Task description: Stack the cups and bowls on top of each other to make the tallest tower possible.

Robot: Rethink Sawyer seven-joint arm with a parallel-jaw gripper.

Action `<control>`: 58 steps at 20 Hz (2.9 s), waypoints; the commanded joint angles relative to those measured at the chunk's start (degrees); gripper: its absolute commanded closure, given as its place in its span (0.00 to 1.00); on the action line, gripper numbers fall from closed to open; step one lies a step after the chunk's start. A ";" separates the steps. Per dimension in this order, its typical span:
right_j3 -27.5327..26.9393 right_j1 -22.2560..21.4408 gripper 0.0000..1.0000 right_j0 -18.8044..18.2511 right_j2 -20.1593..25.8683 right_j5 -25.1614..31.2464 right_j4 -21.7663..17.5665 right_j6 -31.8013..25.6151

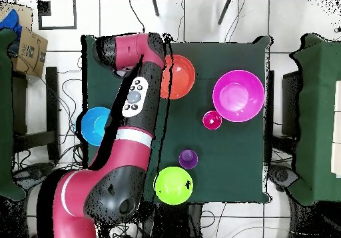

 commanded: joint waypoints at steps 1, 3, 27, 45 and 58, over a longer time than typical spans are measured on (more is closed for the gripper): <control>-0.08 -0.20 0.00 -1.32 7.87 4.16 -0.49 -8.34; -0.02 0.10 0.00 -1.32 7.79 3.54 -0.88 -8.46; 0.95 2.68 0.00 -0.57 3.93 -0.53 -6.91 -8.28; -1.32 4.55 0.00 -0.40 2.41 -0.24 -6.68 -5.38; -0.65 3.54 0.00 -0.47 3.50 0.54 -5.69 -6.19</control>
